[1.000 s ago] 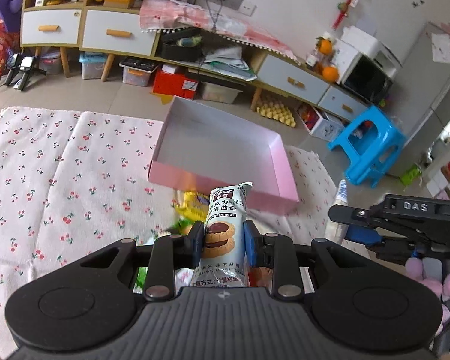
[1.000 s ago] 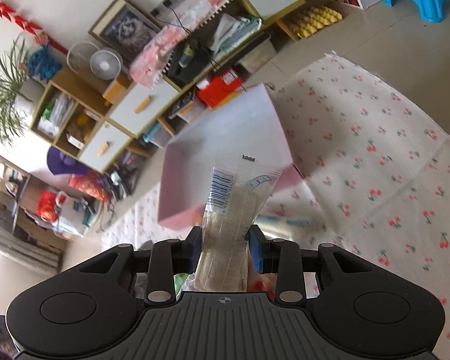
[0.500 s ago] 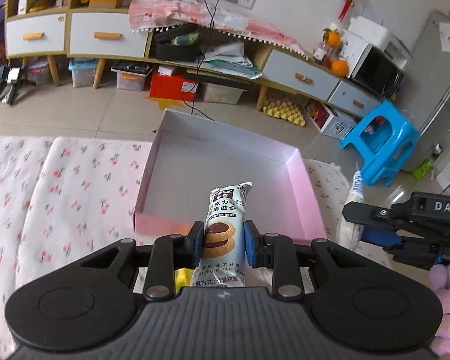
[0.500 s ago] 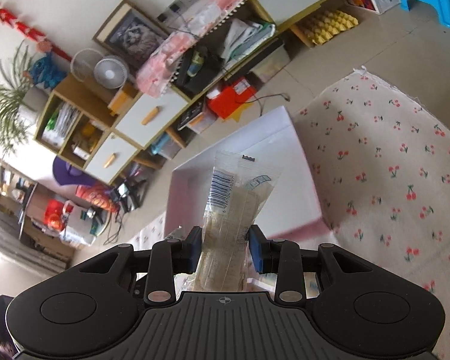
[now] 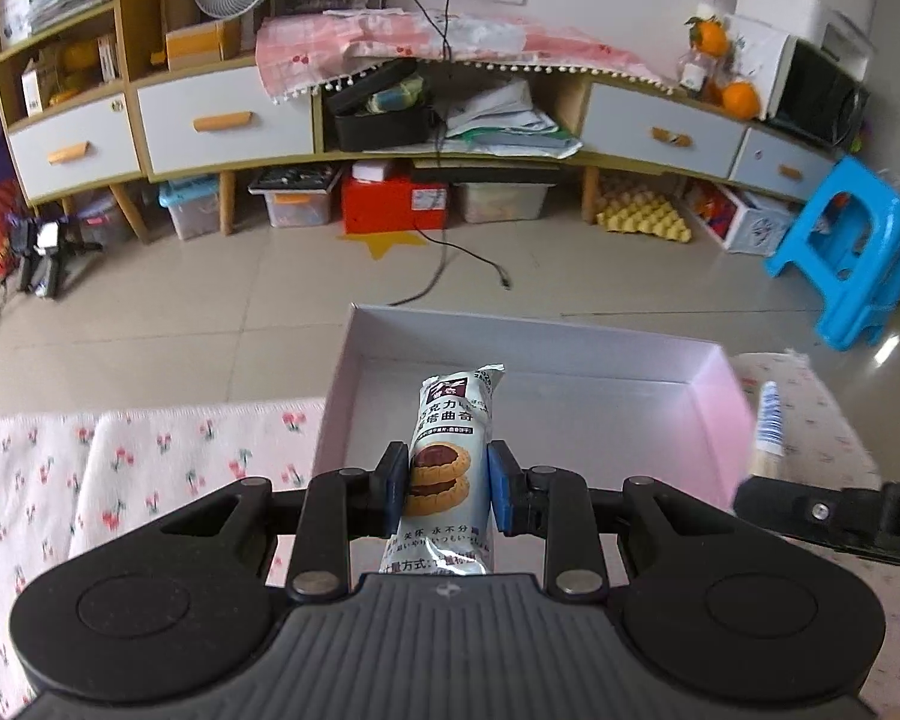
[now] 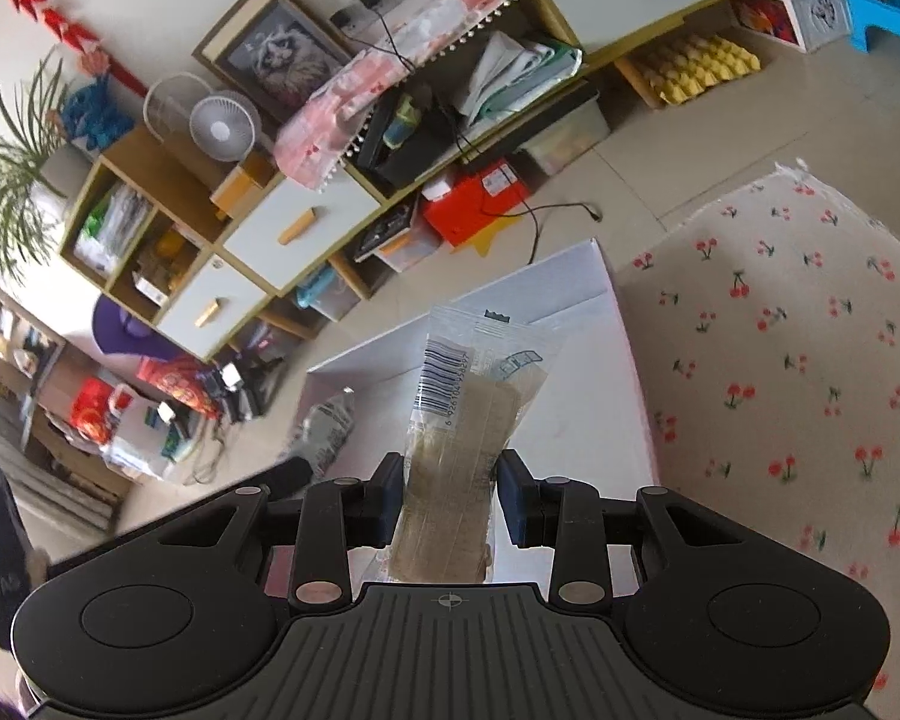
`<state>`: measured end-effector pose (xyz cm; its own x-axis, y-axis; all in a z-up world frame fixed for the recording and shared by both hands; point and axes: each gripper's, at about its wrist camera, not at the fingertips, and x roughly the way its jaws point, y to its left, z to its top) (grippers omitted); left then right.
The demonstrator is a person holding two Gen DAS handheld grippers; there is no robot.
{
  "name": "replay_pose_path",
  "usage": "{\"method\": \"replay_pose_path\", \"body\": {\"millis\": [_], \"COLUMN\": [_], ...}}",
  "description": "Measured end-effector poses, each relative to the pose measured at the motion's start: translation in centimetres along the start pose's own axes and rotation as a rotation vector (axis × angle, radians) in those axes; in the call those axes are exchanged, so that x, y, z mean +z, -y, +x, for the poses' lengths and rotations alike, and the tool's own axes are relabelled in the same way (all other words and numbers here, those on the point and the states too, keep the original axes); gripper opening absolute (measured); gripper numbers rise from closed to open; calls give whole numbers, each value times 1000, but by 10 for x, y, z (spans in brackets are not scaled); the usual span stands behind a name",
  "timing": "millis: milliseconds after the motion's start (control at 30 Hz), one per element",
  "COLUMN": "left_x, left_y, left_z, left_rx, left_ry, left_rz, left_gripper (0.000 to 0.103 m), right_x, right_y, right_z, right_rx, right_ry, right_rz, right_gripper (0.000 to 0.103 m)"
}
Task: Organize snacks
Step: 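Carry both snacks into the pink box and open both tools, then withdraw both tools from the box back toward the snack pile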
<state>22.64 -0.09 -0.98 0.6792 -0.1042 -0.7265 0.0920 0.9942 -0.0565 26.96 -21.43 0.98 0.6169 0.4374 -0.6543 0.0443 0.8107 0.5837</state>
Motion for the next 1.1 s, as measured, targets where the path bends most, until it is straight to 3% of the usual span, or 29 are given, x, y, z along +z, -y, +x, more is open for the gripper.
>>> {"method": "replay_pose_path", "body": {"millis": [300, 400, 500, 700, 867, 967, 1100], "left_x": [-5, -3, -2, -4, -7, -7, -12], "left_y": [-1, -1, -2, -6, -5, -6, -8], "left_z": [21, 19, 15, 9, -11, -21, -37], "left_rx": [71, 82, 90, 82, 45, 39, 36], "left_ry": [-18, -19, -32, -62, -43, -42, -41], "left_rz": [15, 17, 30, 26, 21, 5, -26], "left_gripper": [27, 36, 39, 45, 58, 61, 74], "right_x": [2, 2, 3, 1, -5, -9, -13], "right_y": [3, 2, 3, 1, -7, -16, -28], "right_z": [18, 18, 18, 12, -2, -13, -29], "right_rx": [8, 9, 13, 1, -7, -24, -33], "right_ry": [-33, -33, -43, -53, -55, -56, -60], "right_rz": [-54, -58, -51, -36, -59, -83, -111], "right_gripper": [33, 35, 36, 55, 68, 73, 79]}}
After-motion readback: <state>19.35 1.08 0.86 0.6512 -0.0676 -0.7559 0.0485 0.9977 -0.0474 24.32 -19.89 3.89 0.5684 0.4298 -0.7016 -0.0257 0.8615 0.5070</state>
